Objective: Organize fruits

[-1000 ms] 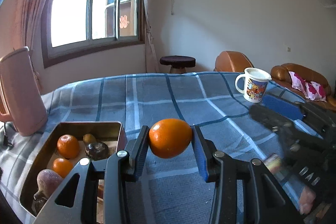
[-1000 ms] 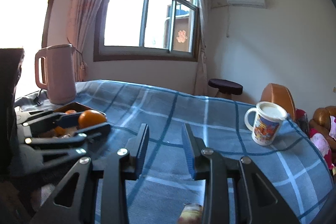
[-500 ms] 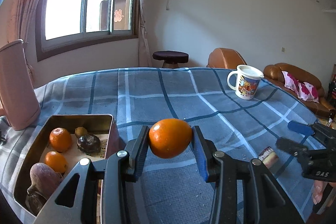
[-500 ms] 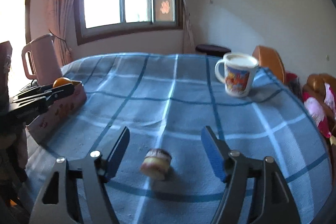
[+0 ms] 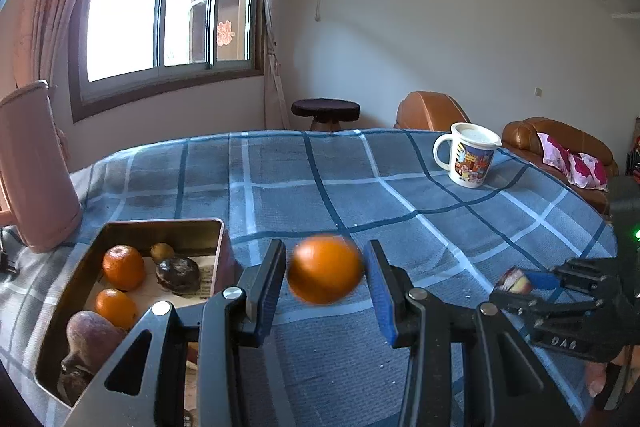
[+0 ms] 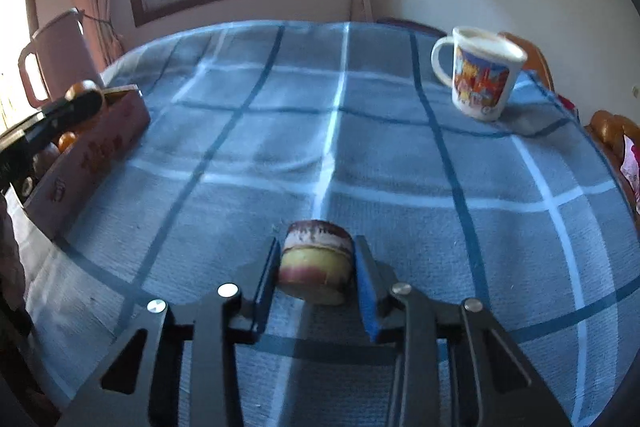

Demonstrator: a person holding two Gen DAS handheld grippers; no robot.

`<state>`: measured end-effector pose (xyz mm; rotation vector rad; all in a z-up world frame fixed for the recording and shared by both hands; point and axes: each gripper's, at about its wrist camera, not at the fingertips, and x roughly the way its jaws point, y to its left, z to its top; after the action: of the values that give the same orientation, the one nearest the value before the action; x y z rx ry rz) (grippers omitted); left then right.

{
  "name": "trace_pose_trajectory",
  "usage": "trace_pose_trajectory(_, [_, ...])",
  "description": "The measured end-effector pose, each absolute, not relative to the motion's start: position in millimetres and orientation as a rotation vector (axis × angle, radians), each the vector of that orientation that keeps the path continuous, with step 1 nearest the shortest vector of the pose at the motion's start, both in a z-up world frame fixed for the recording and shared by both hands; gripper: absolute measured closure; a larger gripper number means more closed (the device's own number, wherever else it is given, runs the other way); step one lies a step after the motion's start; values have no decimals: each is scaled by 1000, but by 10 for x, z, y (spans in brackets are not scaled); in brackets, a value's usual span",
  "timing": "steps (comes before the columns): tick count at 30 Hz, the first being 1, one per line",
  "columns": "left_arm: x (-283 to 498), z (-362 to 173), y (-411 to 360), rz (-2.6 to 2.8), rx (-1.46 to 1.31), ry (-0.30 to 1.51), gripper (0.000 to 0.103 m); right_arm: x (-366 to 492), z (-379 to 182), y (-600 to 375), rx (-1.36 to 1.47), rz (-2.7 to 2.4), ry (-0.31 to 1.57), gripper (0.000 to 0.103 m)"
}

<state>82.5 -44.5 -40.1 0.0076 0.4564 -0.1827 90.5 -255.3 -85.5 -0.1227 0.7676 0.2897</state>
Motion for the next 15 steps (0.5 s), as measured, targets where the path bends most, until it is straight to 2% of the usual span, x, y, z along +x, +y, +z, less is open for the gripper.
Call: trace_pose_trajectory(15, [673, -309, -22, -134, -22, 451, 60, 811, -283, -1868, -147, 386, 545, 64])
